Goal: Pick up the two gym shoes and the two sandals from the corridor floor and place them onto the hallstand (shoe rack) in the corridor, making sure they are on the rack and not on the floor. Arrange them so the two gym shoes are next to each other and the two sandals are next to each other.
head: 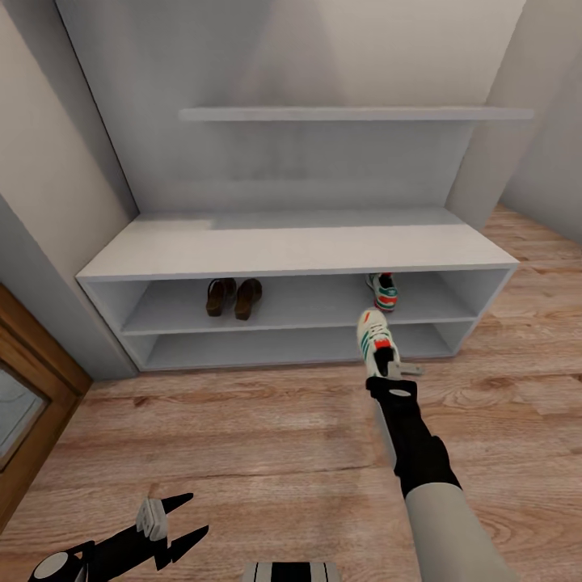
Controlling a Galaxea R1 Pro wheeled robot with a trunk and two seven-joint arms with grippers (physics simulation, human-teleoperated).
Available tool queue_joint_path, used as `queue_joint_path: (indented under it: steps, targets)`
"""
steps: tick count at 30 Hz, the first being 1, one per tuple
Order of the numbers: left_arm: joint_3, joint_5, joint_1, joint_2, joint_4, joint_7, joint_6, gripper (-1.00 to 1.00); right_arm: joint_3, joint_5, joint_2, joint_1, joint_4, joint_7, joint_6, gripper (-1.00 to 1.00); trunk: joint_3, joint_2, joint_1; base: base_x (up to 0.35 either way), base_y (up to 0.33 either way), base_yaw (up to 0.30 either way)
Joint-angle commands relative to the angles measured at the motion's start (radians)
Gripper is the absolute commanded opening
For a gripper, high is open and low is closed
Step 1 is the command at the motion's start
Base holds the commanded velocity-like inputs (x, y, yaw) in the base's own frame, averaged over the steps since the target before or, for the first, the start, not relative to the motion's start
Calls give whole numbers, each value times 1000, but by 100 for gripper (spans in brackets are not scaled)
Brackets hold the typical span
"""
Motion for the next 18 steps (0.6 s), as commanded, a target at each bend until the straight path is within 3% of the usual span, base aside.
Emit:
queue_joint_path:
  steps: [1,3,4,12,18]
  targets:
    - [3,-6,-1,-1,0,-3,-9,100,-1,5,1,0,-7,-5,6,-100,-1,0,0,0,0,0]
    - [3,-6,-1,-1,0,-3,-9,100,0,5,1,0,-9,-16,6,-100,-1,0,0,0,0,0]
    - [3,-6,-1,-1,0,-3,-9,100,0,5,1,0,-9,-118,6,-100,-1,0,0,0,0,0]
    - [3,-5,-1,0,0,-3,-9,100,8,5,1,0,-9,-122,6,-100,-1,0,0,0,0,0]
    - [3,-5,-1,0,-1,-3,-9,100,84,5,1,0,-8,-123,6,-100,0,0,0,0,0,0]
